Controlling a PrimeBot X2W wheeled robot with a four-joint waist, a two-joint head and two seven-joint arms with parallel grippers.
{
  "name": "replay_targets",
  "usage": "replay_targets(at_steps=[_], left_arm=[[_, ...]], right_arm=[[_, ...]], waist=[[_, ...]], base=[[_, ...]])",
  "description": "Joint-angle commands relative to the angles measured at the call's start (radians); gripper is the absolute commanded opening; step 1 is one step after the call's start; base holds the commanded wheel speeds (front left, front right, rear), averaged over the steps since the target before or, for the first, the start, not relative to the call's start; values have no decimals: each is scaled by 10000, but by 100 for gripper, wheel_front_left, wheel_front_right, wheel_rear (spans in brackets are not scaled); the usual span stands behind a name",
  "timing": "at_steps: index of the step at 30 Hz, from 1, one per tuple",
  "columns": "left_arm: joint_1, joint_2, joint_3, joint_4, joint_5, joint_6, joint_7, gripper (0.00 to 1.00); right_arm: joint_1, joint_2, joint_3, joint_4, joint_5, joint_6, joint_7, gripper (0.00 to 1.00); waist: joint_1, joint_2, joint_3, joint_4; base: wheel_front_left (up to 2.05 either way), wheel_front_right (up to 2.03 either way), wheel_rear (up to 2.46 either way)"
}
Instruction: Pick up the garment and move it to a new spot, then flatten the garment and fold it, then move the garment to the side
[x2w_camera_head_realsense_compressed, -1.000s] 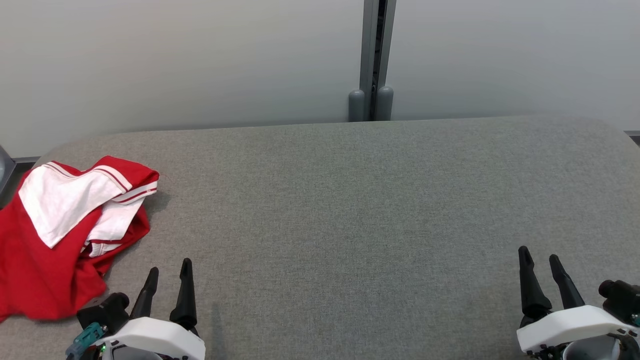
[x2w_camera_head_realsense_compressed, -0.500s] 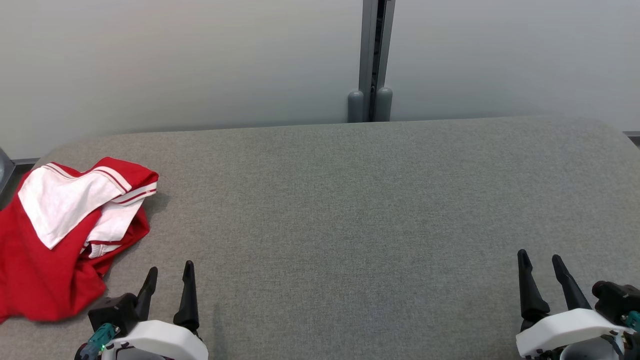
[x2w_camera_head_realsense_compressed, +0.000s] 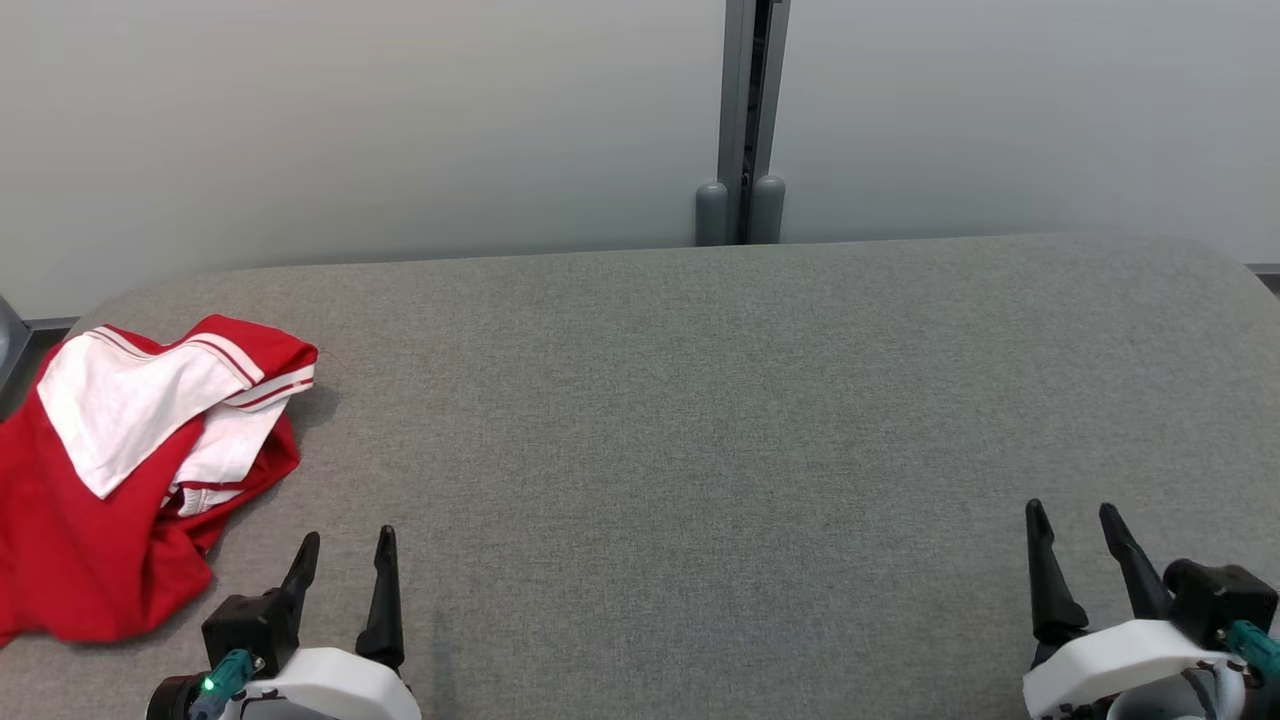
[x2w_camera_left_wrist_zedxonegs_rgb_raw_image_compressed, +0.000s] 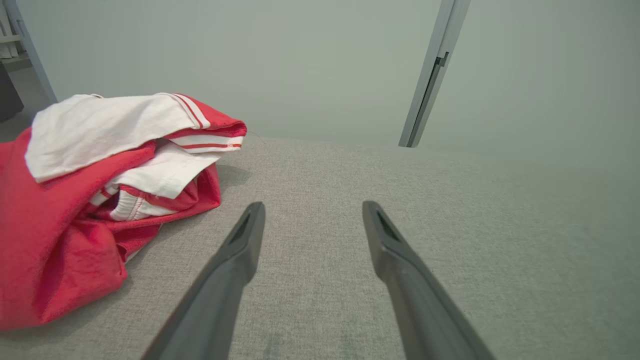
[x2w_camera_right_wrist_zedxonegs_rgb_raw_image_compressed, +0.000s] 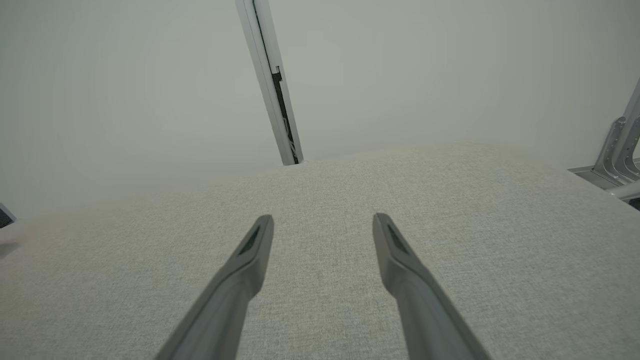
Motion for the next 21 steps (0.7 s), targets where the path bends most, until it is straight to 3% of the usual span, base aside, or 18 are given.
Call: replay_targets(at_steps=[1, 21], left_arm=[[-143, 57, -19, -8, 199, 34, -69, 100], [-113, 69, -205, 238, 1746, 189, -456, 100]], right_arm=[[-126, -71, 60, -67, -167, 17, -101, 100], [-80, -98, 494, 67, -1717, 14, -498, 100]], waist=[[0, 0, -4, 4], [0, 0, -63, 78]], base=[[0, 0, 0], [0, 0, 0]])
